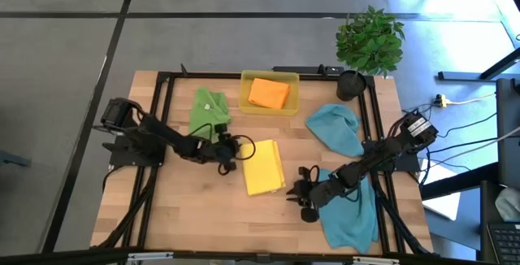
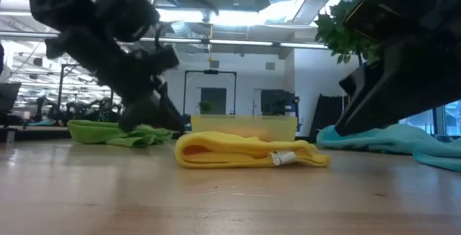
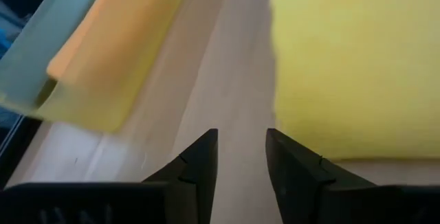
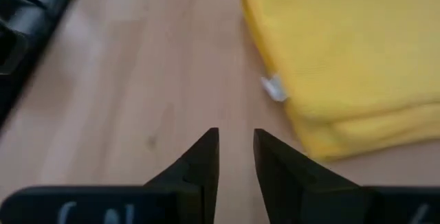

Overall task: Fold microfiber towels
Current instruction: Fold the yellow microfiber cloth

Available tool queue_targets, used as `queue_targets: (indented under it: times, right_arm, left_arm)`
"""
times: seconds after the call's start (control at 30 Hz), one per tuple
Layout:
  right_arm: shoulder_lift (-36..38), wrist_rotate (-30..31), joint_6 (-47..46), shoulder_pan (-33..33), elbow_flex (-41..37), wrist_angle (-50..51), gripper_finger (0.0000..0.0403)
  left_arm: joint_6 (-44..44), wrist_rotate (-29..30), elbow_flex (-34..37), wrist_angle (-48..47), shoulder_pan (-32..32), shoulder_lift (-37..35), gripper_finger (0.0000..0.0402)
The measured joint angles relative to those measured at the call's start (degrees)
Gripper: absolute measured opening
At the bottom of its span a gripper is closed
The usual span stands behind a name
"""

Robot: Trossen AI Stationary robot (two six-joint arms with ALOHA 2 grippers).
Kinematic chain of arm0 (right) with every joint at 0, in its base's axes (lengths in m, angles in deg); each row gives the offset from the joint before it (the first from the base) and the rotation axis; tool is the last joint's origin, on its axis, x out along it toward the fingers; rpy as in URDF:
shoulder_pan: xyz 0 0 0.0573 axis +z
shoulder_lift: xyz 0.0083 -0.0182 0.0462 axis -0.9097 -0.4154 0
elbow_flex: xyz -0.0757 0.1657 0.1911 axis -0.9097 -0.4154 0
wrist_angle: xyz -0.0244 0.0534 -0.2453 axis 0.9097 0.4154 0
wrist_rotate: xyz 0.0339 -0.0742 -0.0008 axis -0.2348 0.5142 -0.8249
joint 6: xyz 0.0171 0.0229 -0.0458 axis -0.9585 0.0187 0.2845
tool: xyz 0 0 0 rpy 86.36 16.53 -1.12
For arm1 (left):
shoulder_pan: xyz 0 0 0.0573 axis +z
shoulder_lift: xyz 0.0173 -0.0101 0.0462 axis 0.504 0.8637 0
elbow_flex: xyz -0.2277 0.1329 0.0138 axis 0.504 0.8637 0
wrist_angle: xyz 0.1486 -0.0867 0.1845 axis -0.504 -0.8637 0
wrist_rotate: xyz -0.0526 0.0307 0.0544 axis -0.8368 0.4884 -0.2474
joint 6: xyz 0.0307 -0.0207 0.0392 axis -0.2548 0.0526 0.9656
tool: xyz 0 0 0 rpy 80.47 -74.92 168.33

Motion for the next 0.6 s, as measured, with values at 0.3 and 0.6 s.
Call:
queue_targets:
  times: [0.3,0.6]
  right_arm:
    - [0.0,4.4,1.0,-0.3,2.2,8.1,0.0093]
    - [0.0,5.9,1.3,-0.7,2.2,8.1,0.0093]
  left_arm:
    - [6.3,-15.8,-0.1,2.4,-11.3,-5.6,0.0114]
    - [12.9,-11.3,-8.4,0.8,-23.7,0.8,0.0131]
